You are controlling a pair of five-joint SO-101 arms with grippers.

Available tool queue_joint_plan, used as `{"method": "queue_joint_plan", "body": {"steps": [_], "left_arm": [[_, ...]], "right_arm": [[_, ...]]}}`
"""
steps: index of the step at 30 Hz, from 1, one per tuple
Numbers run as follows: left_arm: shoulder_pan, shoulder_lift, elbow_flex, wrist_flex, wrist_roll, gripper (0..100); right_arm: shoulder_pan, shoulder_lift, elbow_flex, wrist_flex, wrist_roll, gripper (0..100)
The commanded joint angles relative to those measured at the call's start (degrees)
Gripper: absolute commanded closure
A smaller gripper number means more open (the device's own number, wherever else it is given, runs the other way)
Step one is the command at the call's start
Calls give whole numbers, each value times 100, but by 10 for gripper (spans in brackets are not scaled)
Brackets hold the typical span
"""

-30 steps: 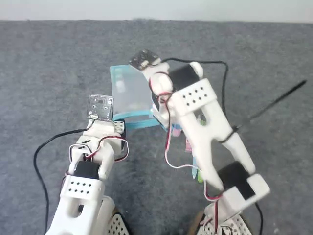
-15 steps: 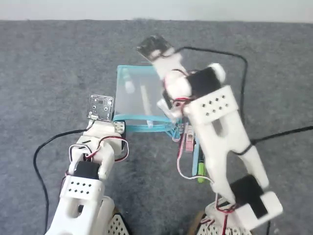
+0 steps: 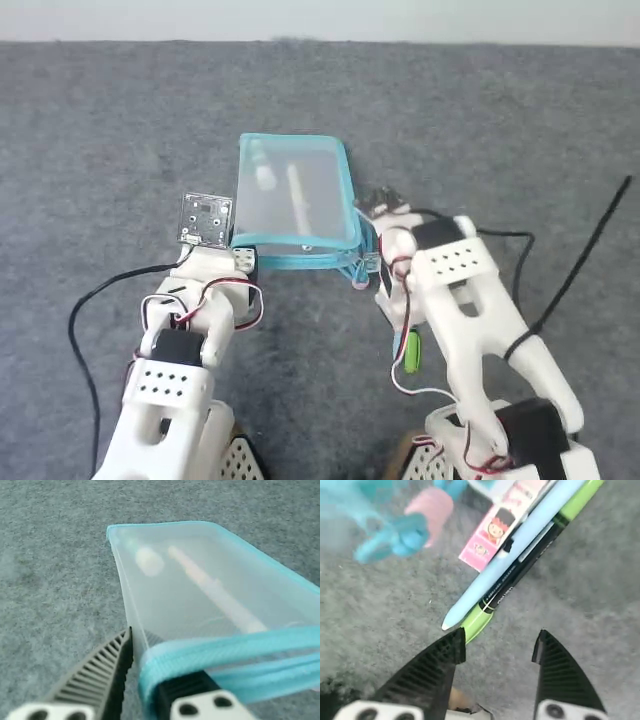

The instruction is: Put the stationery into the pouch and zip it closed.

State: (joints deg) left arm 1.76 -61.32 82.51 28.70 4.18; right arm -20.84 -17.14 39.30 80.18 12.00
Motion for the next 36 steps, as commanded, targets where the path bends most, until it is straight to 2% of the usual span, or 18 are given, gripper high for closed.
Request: {"method": "queue_joint_plan", "body": {"steps": [1,18,22,25,26,30,36], "left_arm": [[-53,-97,-92,-167,-26,988],[-53,-97,-92,-176,-26,988],[-53,-97,-92,-176,-26,988],[-53,-97,-92,-176,-26,988],[-53,-97,-92,-176,-26,988],[-53,-97,-92,-176,-26,988],[-53,-97,-92,-176,-26,988]], "right_arm": [[84,-110,229,-295,-62,786],[259,1323,686,-1429,-114,788],[356,1420,677,-1437,-114,892],[769,1420,677,-1552,-105,995],[927,1411,668,-1552,-62,992],[1455,1402,193,-1182,132,991],[1771,444,-1020,330,668,991]]}}
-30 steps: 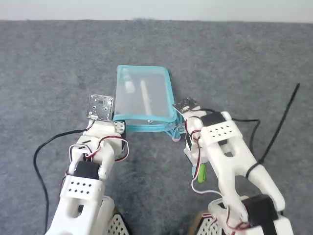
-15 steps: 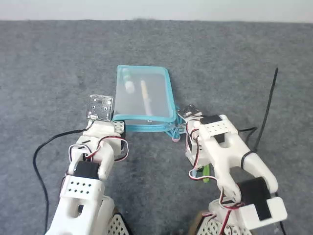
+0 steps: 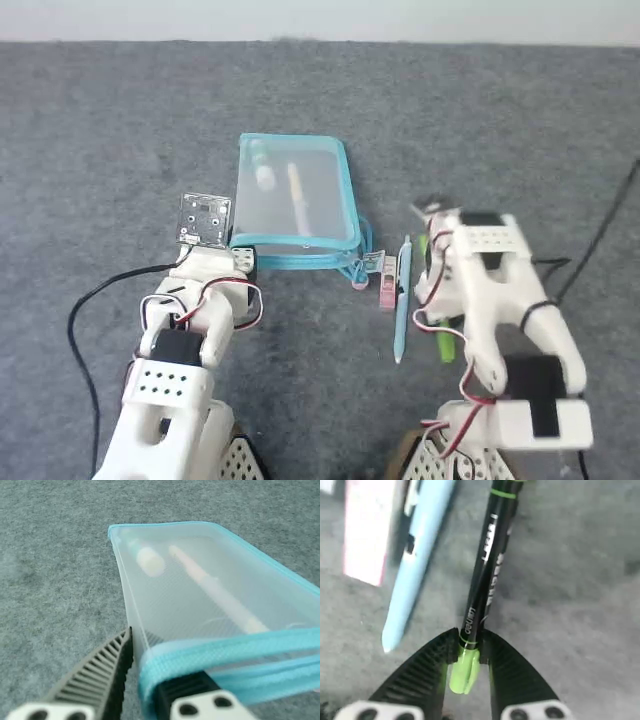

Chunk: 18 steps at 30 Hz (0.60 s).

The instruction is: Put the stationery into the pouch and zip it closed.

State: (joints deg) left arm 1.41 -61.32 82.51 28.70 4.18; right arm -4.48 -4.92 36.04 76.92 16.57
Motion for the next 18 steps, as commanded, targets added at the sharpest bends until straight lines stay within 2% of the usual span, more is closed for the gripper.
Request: {"method": "queue_joint_plan", "body": {"steps": [1,5,9,14,18], "left_arm": [[-18,-97,-92,-176,-26,988],[-9,-97,-92,-185,-26,988],[0,-97,-92,-185,-26,988],[-9,-97,-92,-185,-26,988],[-9,-97,-92,-185,-26,988]], "right_arm": [[110,-1095,-862,919,273,991],[-400,-2422,-1459,1912,554,991],[-1490,-3248,-1758,2563,545,992],[-2949,-3178,-1442,2589,527,992],[-3477,-2624,-1424,2589,343,992]]}}
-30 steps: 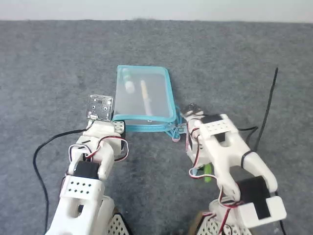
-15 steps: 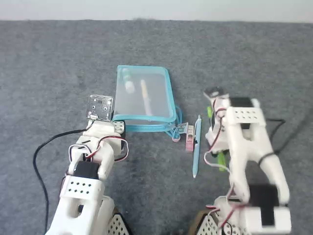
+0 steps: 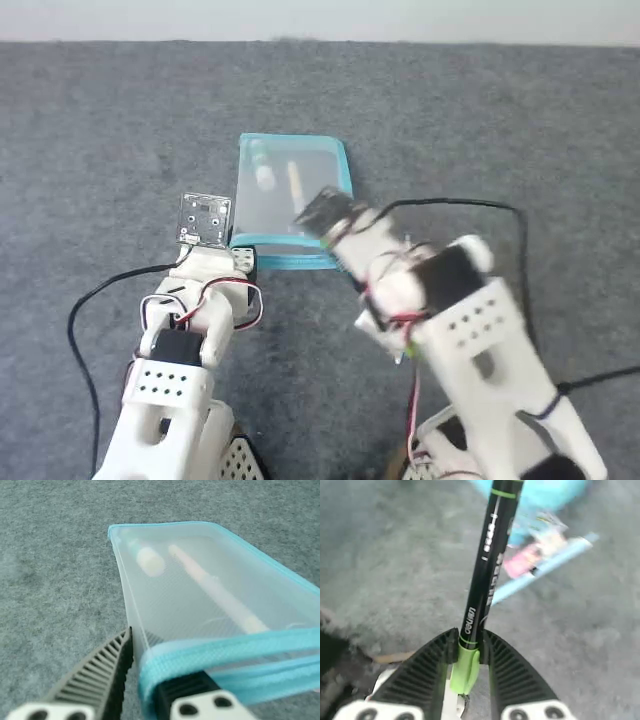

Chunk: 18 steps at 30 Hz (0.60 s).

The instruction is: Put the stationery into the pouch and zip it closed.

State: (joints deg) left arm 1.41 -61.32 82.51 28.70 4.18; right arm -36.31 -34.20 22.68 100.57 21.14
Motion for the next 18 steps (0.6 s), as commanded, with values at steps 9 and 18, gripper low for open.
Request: {"method": "queue_joint_plan", "body": {"steps": [9,18], "left_arm": [[0,-97,-92,-185,-26,988],[26,-97,-92,-185,-26,988]], "right_arm": [[-303,1516,-396,224,-149,992],[-295,1965,-1222,224,-316,992]]}}
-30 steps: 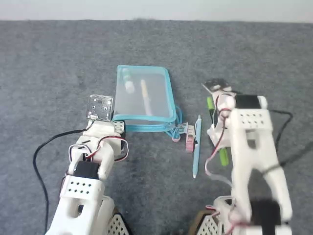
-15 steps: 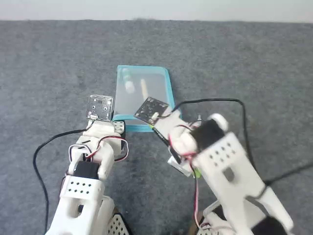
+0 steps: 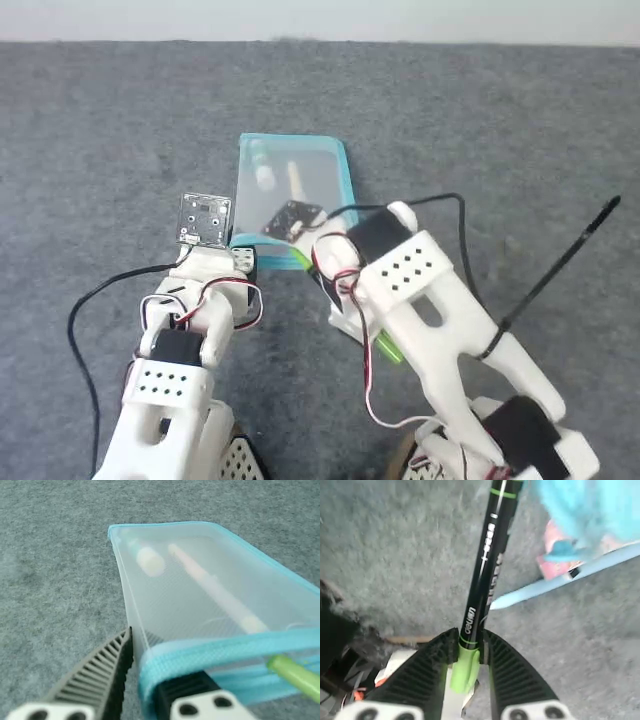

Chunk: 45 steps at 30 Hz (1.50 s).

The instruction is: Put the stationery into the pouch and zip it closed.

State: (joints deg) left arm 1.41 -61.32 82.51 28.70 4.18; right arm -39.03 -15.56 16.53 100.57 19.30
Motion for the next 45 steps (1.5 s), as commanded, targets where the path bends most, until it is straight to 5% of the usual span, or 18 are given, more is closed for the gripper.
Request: {"method": "queue_joint_plan", "body": {"steps": [1,13,22,28,35,45], "left_arm": [[26,-97,-92,-185,-26,988],[26,-97,-92,-167,-26,988],[35,-97,-84,-167,-26,988],[35,-97,-84,-167,-26,988],[35,-97,-84,-167,-26,988],[0,-97,-84,-185,-18,988]], "right_arm": [[-22,242,-800,224,-158,992],[-22,2624,-3648,233,-791,989],[-40,2765,-4545,224,-1125,807],[-22,2571,-4835,224,-1116,808],[822,1429,-4229,233,-1073,808],[1947,778,-589,-488,-1125,809]]}}
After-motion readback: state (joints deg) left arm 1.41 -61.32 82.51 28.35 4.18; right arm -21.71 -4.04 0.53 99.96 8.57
